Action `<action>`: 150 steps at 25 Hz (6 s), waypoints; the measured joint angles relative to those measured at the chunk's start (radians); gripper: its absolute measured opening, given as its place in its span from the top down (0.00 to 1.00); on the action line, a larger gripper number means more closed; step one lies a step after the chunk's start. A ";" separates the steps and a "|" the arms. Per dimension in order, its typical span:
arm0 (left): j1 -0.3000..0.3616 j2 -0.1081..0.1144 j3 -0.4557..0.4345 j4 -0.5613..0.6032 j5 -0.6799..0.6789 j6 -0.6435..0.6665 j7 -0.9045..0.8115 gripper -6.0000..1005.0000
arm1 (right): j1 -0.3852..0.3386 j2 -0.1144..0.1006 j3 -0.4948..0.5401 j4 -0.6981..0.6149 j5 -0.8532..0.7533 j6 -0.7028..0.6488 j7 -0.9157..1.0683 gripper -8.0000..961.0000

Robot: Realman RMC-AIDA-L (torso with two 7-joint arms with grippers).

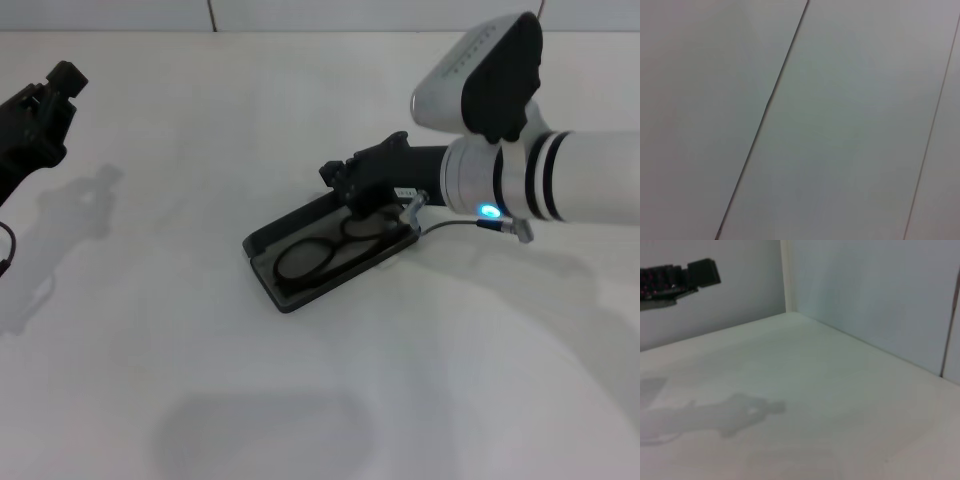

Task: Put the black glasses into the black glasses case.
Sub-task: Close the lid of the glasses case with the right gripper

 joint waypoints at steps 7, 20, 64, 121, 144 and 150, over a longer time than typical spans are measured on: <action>-0.003 -0.001 0.000 0.000 0.002 -0.008 0.000 0.95 | -0.056 0.000 -0.096 -0.041 0.013 0.104 -0.011 0.97; -0.021 -0.002 0.000 0.000 0.002 -0.020 0.009 0.95 | -0.136 0.000 -0.142 -0.089 0.009 0.173 -0.042 0.97; -0.058 0.014 -0.006 0.001 -0.008 -0.034 0.026 0.95 | -0.261 0.000 -0.180 -0.171 0.023 0.256 -0.079 0.97; -0.079 -0.001 -0.006 -0.003 0.000 -0.045 0.028 0.95 | 0.142 -0.001 0.502 0.334 0.110 -0.520 -0.251 0.97; -0.099 -0.002 0.000 -0.012 0.001 -0.064 0.029 0.95 | 0.027 0.000 0.403 0.354 0.296 -0.509 -0.469 0.97; -0.102 -0.003 0.000 -0.012 0.002 -0.069 0.029 0.95 | 0.021 0.000 0.402 0.354 0.297 -0.523 -0.469 0.97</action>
